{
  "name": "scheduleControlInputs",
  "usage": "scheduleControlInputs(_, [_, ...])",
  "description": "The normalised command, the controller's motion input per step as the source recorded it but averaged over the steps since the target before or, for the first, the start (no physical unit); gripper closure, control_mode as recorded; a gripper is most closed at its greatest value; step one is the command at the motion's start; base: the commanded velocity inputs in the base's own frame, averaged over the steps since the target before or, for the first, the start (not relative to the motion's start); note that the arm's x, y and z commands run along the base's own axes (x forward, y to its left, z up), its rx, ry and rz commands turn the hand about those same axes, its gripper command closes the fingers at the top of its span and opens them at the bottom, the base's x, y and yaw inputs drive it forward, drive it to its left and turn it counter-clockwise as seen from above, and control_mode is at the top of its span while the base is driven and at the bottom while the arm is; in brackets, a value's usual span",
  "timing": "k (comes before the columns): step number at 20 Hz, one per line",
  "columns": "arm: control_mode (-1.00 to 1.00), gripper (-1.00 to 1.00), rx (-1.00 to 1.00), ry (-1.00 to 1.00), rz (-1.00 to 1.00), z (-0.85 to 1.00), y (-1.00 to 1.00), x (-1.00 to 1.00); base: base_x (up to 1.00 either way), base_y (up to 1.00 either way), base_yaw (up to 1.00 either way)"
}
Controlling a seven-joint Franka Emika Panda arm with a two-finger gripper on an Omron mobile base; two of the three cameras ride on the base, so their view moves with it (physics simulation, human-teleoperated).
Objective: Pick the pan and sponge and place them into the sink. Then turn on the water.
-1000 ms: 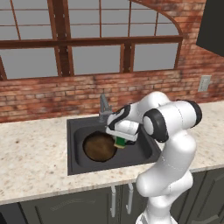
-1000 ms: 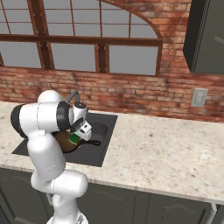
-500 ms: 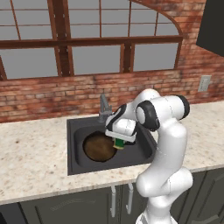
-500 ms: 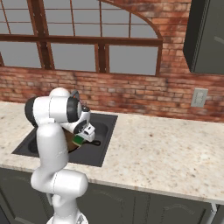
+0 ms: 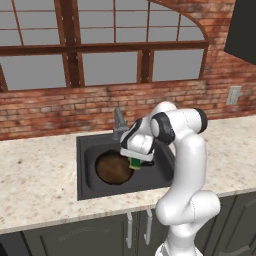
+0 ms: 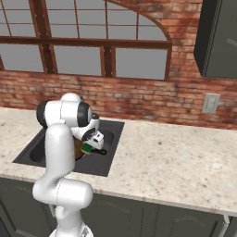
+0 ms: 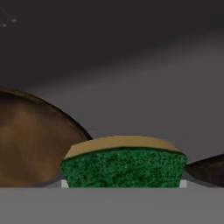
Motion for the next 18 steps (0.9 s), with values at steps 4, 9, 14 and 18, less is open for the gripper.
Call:
scheduleControlInputs(4, [-1.00, -1.00, 0.00, 0.00, 0.05, -0.29, 0.00, 0.25, 0.00, 0.00, 0.00])
scheduleControlInputs(9, [-1.00, -1.00, 0.03, -0.02, 0.02, 0.00, -0.06, 0.01, 0.00, 0.00, 0.00])
scheduleControlInputs(14, [-1.00, -1.00, 0.07, -0.10, 0.00, 0.31, -0.09, 0.00, 0.00, 0.00, 0.00])
scheduleControlInputs(18, [-1.00, -1.00, 0.10, -0.07, 0.00, 0.31, -0.03, 0.00, 0.00, 0.00, 0.00])
